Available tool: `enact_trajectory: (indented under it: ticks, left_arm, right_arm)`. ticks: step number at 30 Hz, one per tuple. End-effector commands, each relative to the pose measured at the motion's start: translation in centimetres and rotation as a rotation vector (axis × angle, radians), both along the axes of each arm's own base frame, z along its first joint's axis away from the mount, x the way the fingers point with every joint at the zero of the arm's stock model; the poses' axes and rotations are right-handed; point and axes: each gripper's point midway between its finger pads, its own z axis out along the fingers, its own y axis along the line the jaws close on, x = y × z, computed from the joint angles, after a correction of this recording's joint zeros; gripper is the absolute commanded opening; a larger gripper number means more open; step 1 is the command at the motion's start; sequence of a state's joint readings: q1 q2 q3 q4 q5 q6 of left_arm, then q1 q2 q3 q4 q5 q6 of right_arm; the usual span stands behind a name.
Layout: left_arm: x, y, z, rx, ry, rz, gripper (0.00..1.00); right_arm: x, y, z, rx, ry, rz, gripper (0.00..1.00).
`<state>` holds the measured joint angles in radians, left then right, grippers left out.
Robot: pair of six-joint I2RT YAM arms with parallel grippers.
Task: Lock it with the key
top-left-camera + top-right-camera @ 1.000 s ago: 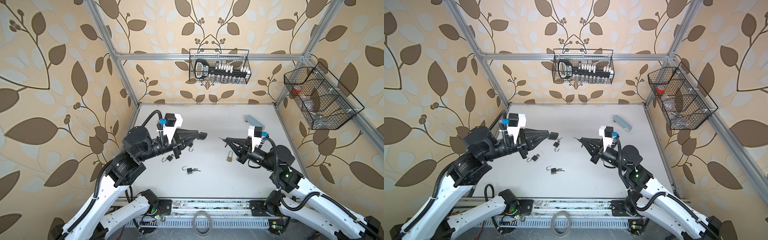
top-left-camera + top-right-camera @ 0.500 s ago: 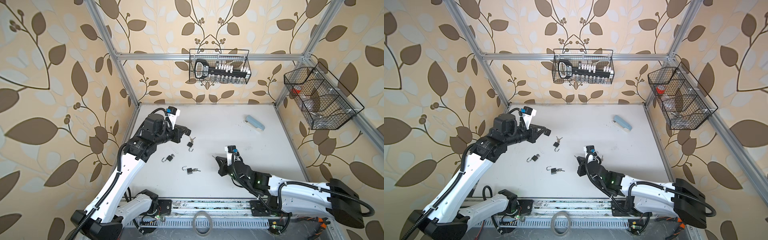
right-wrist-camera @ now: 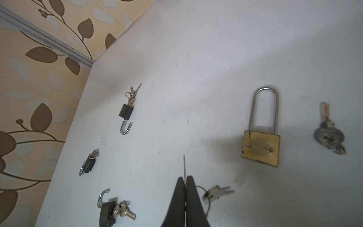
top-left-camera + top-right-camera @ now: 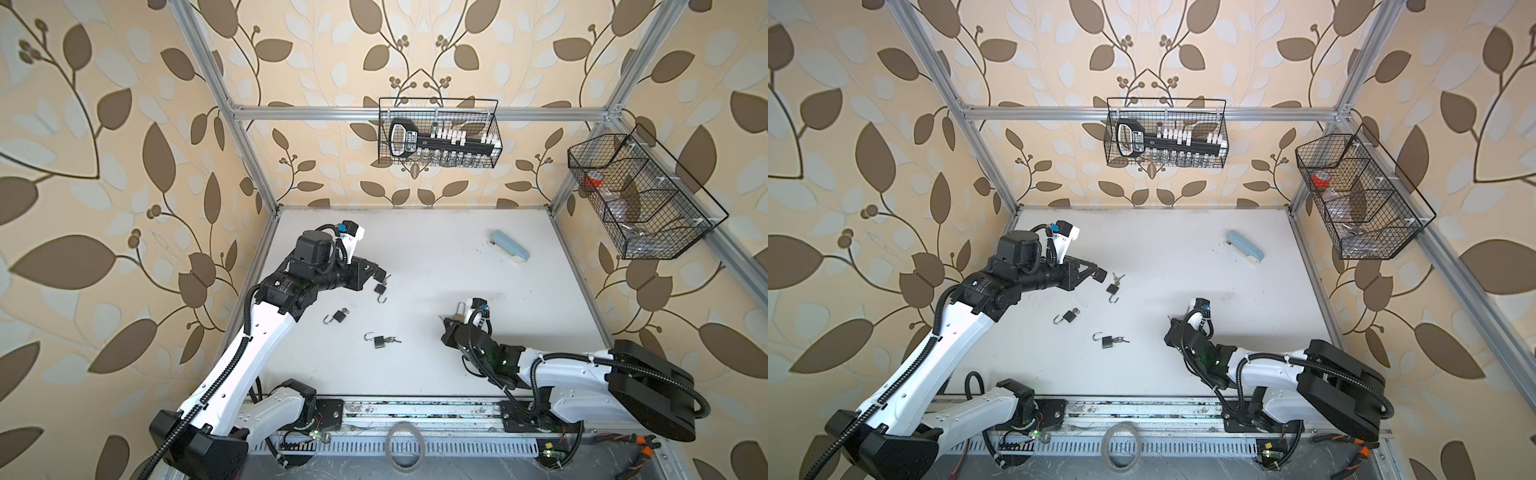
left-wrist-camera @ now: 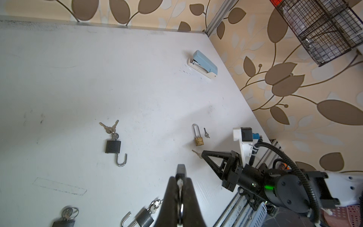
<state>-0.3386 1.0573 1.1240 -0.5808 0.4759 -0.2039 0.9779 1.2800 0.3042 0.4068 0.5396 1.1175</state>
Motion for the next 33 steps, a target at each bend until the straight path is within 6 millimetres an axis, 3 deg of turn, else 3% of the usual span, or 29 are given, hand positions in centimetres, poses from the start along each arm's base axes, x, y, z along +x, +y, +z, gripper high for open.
enact_trajectory:
  ticks: [1,19,21,24,25,28,33]
  left_arm:
    - [-0.2,-0.6,0.3,-0.036,0.010,-0.033,0.00]
    - [-0.7,-0.9,-0.6,-0.026,0.062,-0.068,0.00]
    - [-0.7,-0.9,-0.7,-0.024,0.068,-0.070,0.00]
    - [-0.8,-0.9,-0.8,-0.017,0.073,-0.078,0.00]
    - [-1.0,-1.1,-0.6,-0.020,0.068,-0.094,0.00]
    - [-1.8,-1.6,0.3,-0.047,0.026,-0.150,0.00]
    - [-2.1,-2.2,0.5,-0.072,0.035,-0.192,0.00]
  right_arm:
    - [0.3,0.3,-0.4,0.087,0.026,-0.016,0.00]
    - [1.8,2.0,-2.8,0.064,0.062,-0.024,0.00]
    - [2.0,1.9,-2.9,0.061,0.061,-0.026,0.07]
    - [2.1,1.9,-2.3,0.056,0.042,-0.018,0.32]
    - [2.0,1.8,-1.9,0.053,0.029,-0.008,0.44]
    - [1.9,1.7,1.0,0.052,-0.055,0.043,0.62]
    - [0.8,2.0,9.5,-0.034,-0.339,0.243,0.69]
